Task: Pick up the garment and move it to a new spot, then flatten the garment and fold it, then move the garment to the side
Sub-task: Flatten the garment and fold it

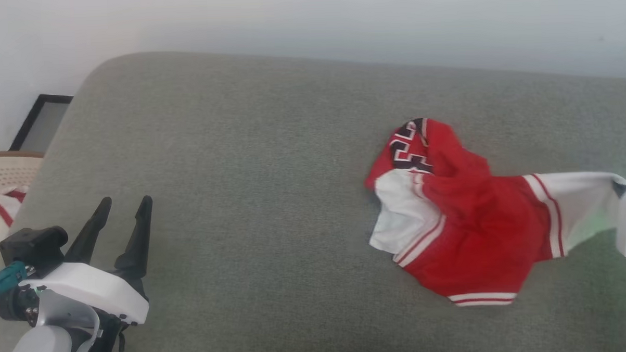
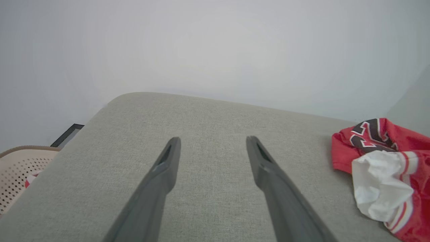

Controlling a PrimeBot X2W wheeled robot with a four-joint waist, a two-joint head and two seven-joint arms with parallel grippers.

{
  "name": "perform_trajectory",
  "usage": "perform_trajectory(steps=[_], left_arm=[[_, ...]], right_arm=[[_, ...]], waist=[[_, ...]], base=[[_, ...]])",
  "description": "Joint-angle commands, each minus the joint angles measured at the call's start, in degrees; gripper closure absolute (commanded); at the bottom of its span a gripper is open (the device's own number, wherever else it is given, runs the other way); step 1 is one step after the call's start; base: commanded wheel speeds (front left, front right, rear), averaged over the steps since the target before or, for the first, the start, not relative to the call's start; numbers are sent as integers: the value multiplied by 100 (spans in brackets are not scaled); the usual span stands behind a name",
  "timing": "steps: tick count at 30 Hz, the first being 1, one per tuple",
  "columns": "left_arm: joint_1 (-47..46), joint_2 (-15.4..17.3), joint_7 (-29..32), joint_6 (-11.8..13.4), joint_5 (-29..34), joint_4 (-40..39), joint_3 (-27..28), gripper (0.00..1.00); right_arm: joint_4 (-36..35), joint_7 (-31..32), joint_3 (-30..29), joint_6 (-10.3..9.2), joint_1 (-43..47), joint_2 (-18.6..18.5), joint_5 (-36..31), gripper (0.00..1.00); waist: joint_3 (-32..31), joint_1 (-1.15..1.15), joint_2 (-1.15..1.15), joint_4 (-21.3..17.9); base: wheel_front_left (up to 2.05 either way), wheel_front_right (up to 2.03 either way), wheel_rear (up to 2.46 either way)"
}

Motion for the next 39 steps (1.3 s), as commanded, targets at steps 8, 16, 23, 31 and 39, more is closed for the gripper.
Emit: perform_trajectory(steps=[8,16,23,31,39], left_arm=[[-169,-46,29,0,21,36,-107,0],[-364,30,223,-96,42,36,-265,0],[-617,291,709,-235,9,-142,-401,0],[-1057,513,1529,-331,-129,-388,-615,0],[-1538,520,2414,-464,-328,-407,-973,0]], right_arm=[[803,-200,-203,-10,93,224,-131,100],[1827,-625,-56,-10,-357,308,-182,0],[1896,-1041,143,-10,-662,260,-155,0],[1349,-1868,83,-10,-681,550,-242,0],[755,-2874,-20,-10,-493,982,-600,0]], waist=[[87,0,0,-133],[27,0,0,-137],[-120,0,0,-349],[-205,0,0,-866],[-188,0,0,-1430]], base=[[0,0,0],[0,0,0],[0,0,0],[0,0,0],[0,0,0]])
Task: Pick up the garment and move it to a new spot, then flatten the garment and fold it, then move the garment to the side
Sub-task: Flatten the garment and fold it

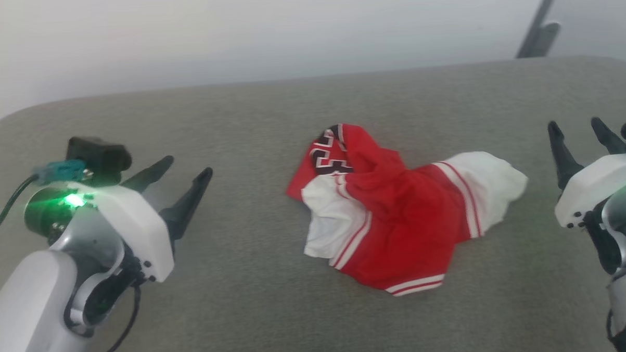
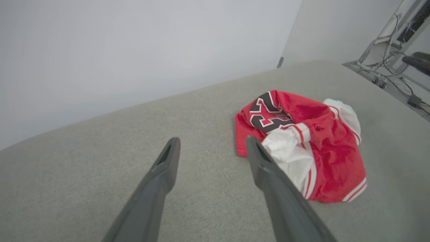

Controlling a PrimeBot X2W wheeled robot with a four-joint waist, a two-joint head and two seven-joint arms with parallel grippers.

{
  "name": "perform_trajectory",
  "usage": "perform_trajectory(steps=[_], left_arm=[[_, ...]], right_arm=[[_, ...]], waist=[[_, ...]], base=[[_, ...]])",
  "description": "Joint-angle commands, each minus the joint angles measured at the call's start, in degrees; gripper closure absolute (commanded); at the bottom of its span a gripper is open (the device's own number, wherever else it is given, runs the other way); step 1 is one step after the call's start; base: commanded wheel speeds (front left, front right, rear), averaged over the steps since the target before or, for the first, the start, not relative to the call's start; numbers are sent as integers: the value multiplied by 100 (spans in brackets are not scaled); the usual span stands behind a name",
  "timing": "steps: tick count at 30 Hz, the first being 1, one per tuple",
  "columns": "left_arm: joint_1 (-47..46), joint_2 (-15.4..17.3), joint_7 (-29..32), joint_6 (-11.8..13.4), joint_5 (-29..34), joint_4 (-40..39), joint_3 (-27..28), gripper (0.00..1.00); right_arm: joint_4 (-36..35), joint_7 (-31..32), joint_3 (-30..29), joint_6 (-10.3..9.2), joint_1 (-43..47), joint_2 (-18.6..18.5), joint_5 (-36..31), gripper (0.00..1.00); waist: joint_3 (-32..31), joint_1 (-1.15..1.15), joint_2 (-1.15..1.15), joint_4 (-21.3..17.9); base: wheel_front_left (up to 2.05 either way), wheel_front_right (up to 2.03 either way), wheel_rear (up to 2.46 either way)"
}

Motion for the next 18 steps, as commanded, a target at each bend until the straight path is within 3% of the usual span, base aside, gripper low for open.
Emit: perform_trajectory(steps=[1,10,18], left_arm=[[-49,-34,45,-27,-49,10,-23,0],[-530,-213,1124,0,-232,278,-542,0],[-540,-300,1841,121,-380,651,-886,0]], right_arm=[[-48,-78,-30,-10,41,41,-21,0],[-616,-1421,-167,-10,172,504,-490,0],[-748,-1740,-389,-10,317,798,-634,0]], waist=[[24,0,0,-194],[233,0,0,-843],[481,0,0,-1255]], base=[[0,0,0],[0,0,0],[0,0,0]])
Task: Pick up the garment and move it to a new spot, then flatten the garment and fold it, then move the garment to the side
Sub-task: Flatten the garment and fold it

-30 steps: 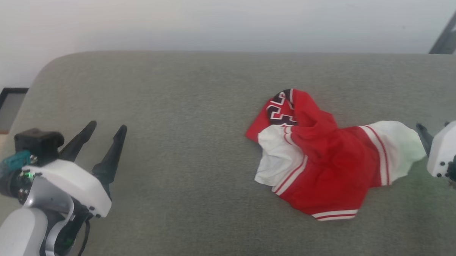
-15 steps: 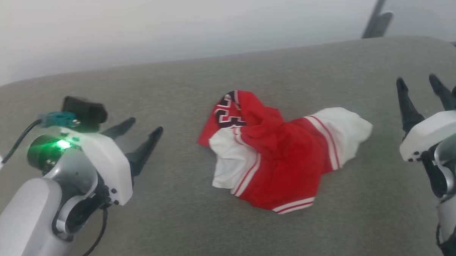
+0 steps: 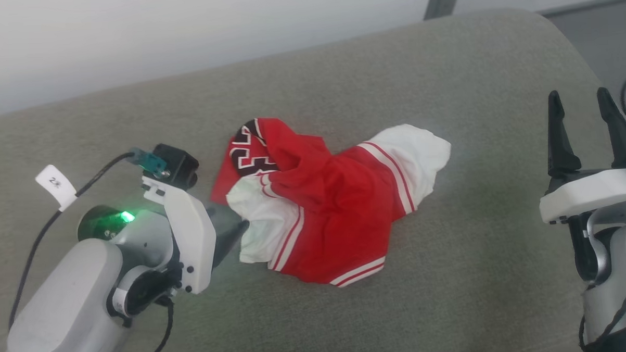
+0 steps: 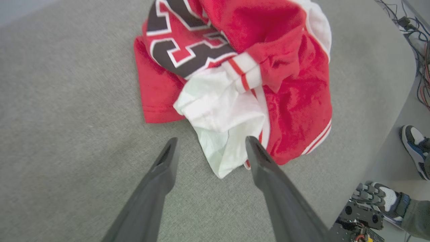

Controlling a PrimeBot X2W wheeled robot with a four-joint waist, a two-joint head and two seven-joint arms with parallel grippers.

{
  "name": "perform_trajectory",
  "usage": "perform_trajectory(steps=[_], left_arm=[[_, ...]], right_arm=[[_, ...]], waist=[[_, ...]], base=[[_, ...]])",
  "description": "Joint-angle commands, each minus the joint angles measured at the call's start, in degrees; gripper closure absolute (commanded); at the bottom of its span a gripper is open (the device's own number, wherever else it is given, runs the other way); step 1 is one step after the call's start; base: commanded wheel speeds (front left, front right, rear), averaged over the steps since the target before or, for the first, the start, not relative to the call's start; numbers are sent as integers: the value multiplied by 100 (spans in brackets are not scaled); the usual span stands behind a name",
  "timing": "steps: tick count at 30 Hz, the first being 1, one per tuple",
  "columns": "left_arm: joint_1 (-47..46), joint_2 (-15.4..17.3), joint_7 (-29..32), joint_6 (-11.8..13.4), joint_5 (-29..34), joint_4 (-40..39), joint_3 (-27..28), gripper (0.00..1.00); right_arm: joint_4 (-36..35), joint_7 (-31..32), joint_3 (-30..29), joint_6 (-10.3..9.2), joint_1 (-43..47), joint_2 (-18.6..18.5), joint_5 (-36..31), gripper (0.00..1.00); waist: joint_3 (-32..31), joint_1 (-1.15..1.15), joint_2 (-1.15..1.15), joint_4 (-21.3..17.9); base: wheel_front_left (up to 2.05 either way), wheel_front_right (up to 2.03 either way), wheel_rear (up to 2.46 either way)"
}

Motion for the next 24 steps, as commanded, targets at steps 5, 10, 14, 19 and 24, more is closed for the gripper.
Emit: perform_trajectory(steps=[5,10,14,19,24], left_arm=[[103,-64,385,119,-190,306,-126,0],[123,-95,511,136,-144,598,-247,0],[47,-121,410,85,-49,986,-344,0],[-27,-329,324,5,-146,1496,-376,66],[-123,-406,201,-109,-197,1700,-342,100]], right_arm=[[-83,-112,-145,-10,39,124,-13,0],[-77,-160,-210,-10,-7,185,-43,0],[-51,-173,-217,-10,-65,214,-45,0],[-18,-206,-231,-10,-142,235,-31,0],[0,-211,-259,-10,-161,237,-41,0]], waist=[[269,0,0,-271],[389,0,0,-346],[462,0,0,-374],[521,0,0,-367],[526,0,0,-334]], base=[[0,0,0],[0,0,0],[0,0,0],[0,0,0],[0,0,0]])
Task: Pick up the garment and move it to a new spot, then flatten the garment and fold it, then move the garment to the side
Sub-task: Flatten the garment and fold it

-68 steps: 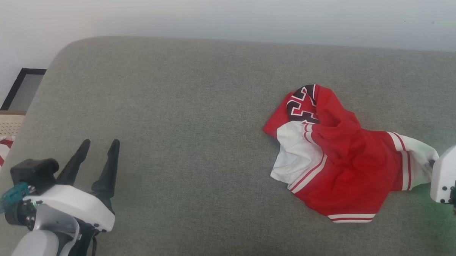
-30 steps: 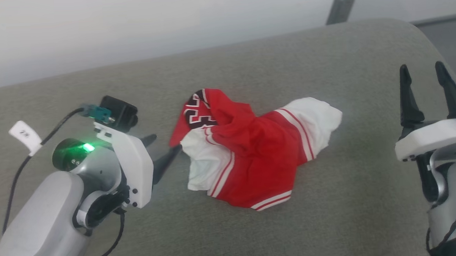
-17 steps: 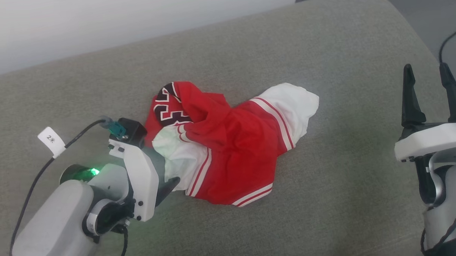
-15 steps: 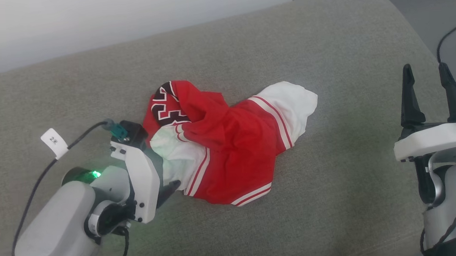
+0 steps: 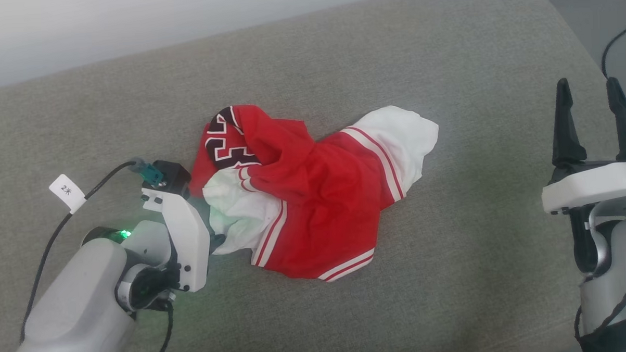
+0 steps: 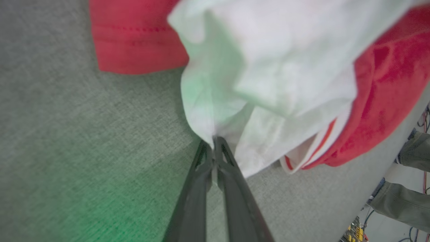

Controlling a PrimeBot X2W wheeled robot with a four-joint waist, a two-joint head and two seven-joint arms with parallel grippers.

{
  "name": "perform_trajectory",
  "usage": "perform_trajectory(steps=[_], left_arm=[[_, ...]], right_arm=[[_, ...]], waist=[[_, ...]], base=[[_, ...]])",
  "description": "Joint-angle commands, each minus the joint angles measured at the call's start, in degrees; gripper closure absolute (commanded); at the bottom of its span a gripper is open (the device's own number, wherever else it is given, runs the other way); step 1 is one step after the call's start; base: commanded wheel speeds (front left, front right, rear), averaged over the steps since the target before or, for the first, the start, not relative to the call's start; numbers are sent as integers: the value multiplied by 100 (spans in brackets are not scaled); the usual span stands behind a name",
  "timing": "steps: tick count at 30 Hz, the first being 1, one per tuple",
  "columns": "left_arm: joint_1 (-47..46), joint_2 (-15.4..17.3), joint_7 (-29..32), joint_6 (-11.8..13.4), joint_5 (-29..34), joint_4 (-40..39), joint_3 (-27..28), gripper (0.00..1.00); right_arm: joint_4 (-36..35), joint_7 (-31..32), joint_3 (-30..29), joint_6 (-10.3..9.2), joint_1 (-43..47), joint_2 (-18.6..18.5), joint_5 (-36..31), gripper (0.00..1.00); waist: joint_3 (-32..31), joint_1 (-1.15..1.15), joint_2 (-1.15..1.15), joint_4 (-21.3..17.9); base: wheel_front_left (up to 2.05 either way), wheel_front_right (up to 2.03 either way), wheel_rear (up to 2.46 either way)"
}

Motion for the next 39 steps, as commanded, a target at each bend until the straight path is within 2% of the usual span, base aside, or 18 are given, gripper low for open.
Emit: perform_trajectory(steps=[1,4,11,20,26,29,34,35,36,37,38,39], left_arm=[[90,-54,-12,-24,-20,115,-48,100],[45,44,-75,-42,-111,138,92,100],[237,397,-322,175,-287,-286,517,100],[1043,1190,-483,746,-501,-1285,1267,100],[1580,1633,-581,1076,-432,-1421,1595,100],[1724,1655,-693,1154,-384,-1320,1631,100],[1587,1510,-797,1007,-319,-832,1484,100],[1509,1455,-842,962,-308,-710,1465,95],[1443,1393,-893,916,-302,-584,1436,74],[1388,1347,-943,872,-273,-456,1406,62],[1329,1307,-995,830,-242,-321,1376,42],[1254,1267,-1042,785,-229,-204,1352,6]], right_arm=[[-4,-27,-9,-10,-7,7,-10,0],[-29,-14,-73,-10,47,-4,-48,0],[-144,88,-234,-10,212,-10,-126,0],[-300,286,-252,-10,416,-36,-192,0],[-357,394,-199,-10,483,-28,-186,0],[-399,452,-201,-10,525,-28,-161,0],[-442,530,-178,-10,524,-22,-130,0],[-435,547,-166,-10,502,-26,-113,0],[-424,549,-158,-10,479,-39,-107,0],[-418,541,-145,-10,458,-44,-93,0],[-415,553,-125,-10,442,-50,-80,0],[-414,565,-113,-10,429,-59,-69,0]], waist=[[-10,0,0,22],[-55,0,0,99],[-216,0,0,387],[-440,0,0,827],[-503,0,0,962],[-492,0,0,1026],[-423,0,0,1071],[-407,0,0,1075],[-391,0,0,1077],[-374,0,0,1076],[-359,0,0,1074],[-343,0,0,1074]], base=[[0,0,0],[0,0,0],[0,0,0],[0,0,0],[0,0,0],[0,0,0],[0,0,0],[0,0,0],[0,0,0],[0,0,0],[0,0,0],[0,0,0]])
